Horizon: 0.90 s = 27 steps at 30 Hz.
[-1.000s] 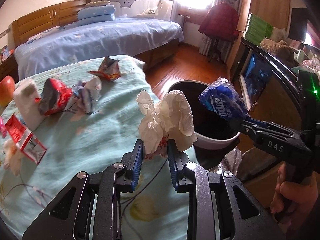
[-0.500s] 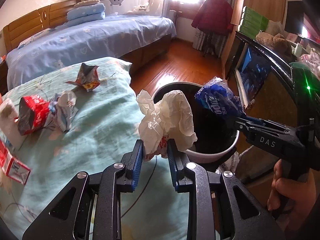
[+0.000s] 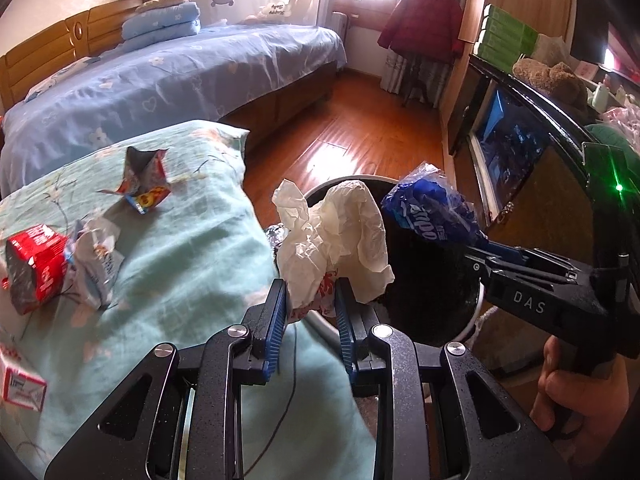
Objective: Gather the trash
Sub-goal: 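Carry the wrapper and tissue over the bin and open both grippers, then grasp the red-white milk carton with the right gripper while the left grasps the yellow snack bag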
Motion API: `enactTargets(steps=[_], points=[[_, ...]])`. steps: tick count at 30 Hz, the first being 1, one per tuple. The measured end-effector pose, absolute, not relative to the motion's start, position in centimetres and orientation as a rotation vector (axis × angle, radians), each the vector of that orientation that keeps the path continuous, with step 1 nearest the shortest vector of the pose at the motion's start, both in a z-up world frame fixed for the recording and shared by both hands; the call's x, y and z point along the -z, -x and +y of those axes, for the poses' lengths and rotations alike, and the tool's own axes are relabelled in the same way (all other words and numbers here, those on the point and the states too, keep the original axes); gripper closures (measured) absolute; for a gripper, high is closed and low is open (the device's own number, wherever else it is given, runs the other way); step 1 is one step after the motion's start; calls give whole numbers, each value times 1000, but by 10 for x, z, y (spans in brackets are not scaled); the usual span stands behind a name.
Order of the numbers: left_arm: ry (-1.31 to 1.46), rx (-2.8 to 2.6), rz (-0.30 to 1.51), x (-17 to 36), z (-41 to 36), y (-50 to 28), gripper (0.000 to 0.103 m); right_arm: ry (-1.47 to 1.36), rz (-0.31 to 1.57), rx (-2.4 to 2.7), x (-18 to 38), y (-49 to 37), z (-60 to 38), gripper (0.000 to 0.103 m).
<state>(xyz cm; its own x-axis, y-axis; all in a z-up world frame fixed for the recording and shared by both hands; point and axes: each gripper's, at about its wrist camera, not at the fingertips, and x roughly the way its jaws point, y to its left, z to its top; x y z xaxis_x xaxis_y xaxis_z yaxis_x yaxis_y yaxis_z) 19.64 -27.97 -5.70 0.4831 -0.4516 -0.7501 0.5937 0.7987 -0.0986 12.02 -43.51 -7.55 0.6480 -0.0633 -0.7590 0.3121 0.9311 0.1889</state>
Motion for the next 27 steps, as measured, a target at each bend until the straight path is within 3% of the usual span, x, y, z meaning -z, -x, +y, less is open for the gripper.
enactTargets(steps=[9,13,14,15,19,23,27], points=[[-187,662,876,63,-292,-205,74,-329,849,224,75,-127,-446,58],[-186,666,870,63,-289,-203,53,-348,844,213,74,-127,-449,56],[-184,659,867,62,-285,-201,48,-352,841,212,74,-126,-449,52],[-180,656,868,63,-282,-201,47,-356,836,212,73,-125,-449,45],[-139,635,875,63,-260,-194,46,-369,814,202,70,-119,-442,42],[-95,599,872,64,-232,-185,45,-374,787,173,64,-114,-425,28],[-56,543,862,65,-195,-174,45,-359,778,112,60,-111,-397,25]])
